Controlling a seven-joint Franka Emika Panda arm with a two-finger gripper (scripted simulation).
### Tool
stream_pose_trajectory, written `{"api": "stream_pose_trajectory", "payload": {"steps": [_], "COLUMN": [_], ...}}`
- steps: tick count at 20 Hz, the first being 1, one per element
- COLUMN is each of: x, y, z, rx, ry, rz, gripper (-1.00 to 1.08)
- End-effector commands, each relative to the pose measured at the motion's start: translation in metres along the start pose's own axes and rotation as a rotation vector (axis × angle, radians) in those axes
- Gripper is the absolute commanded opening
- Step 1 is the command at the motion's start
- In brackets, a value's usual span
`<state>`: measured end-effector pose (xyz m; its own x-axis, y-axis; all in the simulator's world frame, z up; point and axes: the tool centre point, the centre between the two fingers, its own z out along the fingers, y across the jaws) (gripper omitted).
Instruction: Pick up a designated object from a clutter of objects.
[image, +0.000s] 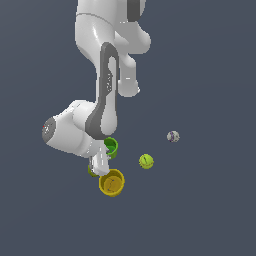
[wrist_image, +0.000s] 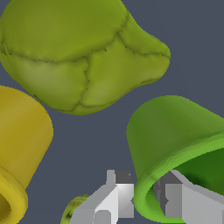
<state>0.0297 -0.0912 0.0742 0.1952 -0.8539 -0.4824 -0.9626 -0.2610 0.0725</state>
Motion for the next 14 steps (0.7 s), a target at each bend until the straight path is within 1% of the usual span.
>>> {"api": "stream_pose_trajectory", "payload": {"steps": [1, 9, 14], "x": [0.0003, -0.0001, -0.0063], "y": [0.0003, 0.0, 0.0021], "z": [0.0004, -0.0001, -0.0064], "rx": [0.0, 0.001, 0.001], "ry": [0.0, 0.0, 0.0], "rz": [0.001, 0.0, 0.0], "gripper": [-1.0, -1.0, -1.0]}}
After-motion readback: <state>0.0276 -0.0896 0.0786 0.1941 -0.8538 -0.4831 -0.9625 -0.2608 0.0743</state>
